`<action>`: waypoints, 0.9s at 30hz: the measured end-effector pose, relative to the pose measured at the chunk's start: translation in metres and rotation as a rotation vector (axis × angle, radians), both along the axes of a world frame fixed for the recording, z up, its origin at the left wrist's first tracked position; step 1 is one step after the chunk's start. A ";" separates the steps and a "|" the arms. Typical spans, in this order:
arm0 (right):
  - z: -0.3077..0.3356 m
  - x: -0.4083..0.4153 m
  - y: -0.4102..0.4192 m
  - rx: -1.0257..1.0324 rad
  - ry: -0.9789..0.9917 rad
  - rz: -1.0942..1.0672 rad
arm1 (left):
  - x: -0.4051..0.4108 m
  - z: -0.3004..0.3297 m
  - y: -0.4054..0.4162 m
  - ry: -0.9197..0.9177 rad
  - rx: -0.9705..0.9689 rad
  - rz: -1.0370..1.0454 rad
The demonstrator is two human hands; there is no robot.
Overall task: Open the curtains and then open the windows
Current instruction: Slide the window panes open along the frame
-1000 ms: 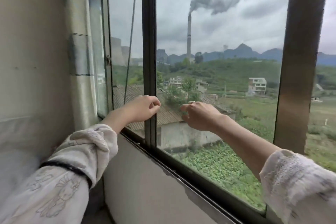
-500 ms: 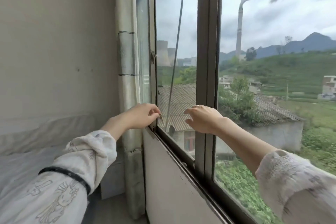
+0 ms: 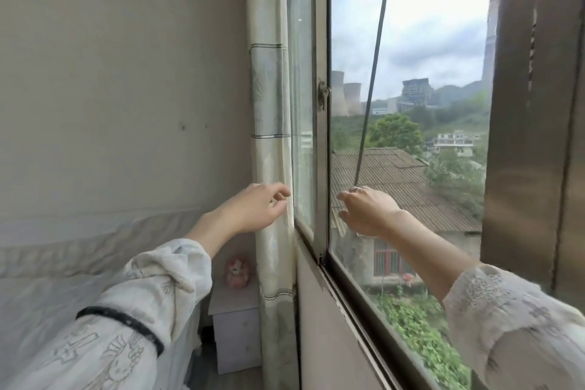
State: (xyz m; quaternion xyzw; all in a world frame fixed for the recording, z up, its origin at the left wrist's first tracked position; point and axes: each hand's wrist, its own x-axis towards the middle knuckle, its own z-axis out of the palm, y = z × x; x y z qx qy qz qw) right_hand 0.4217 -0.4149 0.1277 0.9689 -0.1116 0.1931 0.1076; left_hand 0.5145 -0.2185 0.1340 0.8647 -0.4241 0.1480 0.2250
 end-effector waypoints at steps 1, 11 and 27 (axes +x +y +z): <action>-0.002 0.022 -0.008 -0.033 -0.002 -0.007 | 0.023 0.001 -0.008 -0.013 -0.008 0.006; 0.005 0.200 -0.076 -0.073 -0.169 -0.014 | 0.214 0.022 -0.086 -0.110 -0.018 -0.059; 0.020 0.324 -0.136 -0.282 -0.249 -0.100 | 0.308 0.111 -0.224 -0.274 -0.330 -0.225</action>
